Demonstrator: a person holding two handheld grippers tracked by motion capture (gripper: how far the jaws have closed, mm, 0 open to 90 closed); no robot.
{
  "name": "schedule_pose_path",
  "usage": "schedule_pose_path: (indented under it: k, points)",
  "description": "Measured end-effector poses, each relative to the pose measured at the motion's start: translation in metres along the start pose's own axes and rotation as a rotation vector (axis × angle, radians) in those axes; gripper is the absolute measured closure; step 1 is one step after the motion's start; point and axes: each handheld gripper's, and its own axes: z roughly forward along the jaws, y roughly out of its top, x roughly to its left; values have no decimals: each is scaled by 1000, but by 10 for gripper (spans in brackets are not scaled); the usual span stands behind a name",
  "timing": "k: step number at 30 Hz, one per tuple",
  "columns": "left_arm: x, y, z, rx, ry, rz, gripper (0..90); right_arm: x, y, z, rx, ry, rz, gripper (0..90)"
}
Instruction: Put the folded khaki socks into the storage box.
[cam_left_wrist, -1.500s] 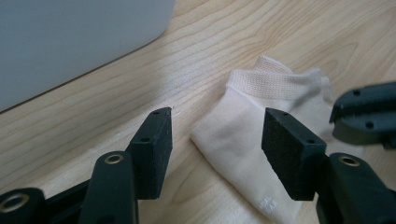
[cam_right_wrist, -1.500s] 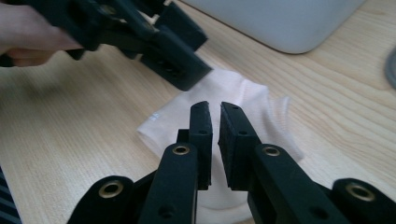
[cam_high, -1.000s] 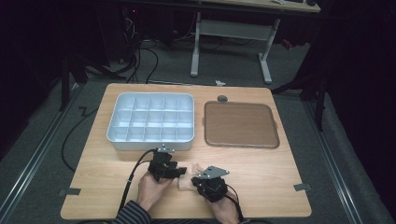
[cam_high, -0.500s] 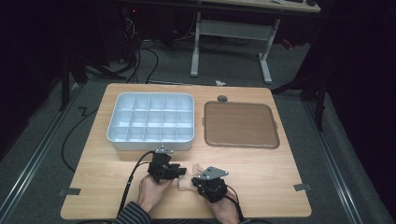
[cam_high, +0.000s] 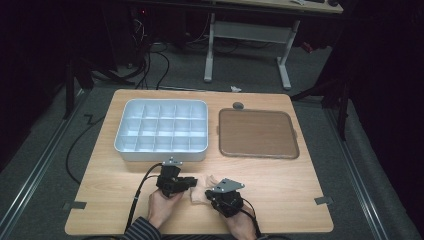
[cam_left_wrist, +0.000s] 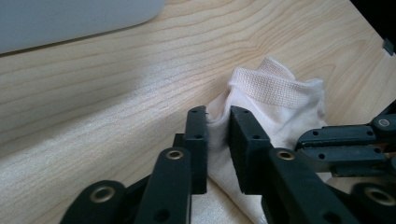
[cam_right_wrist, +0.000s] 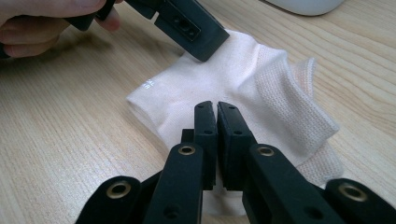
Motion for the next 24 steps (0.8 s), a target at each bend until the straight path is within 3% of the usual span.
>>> schedule_pose_path:
  k: [9,14,21,24]
  points:
    - [-1,0,-8,-34,-54,-9,836,-1,0,0,0,4,9,870]
    - [-2,1,-11,-30,-65,-2,838,-2,3,-2,4,23,6,853]
    - [-4,3,-13,-27,-79,9,840,-7,22,-11,-21,4,15,899]
    - [-5,3,-15,-33,-86,12,840,-9,27,-7,-2,1,19,900]
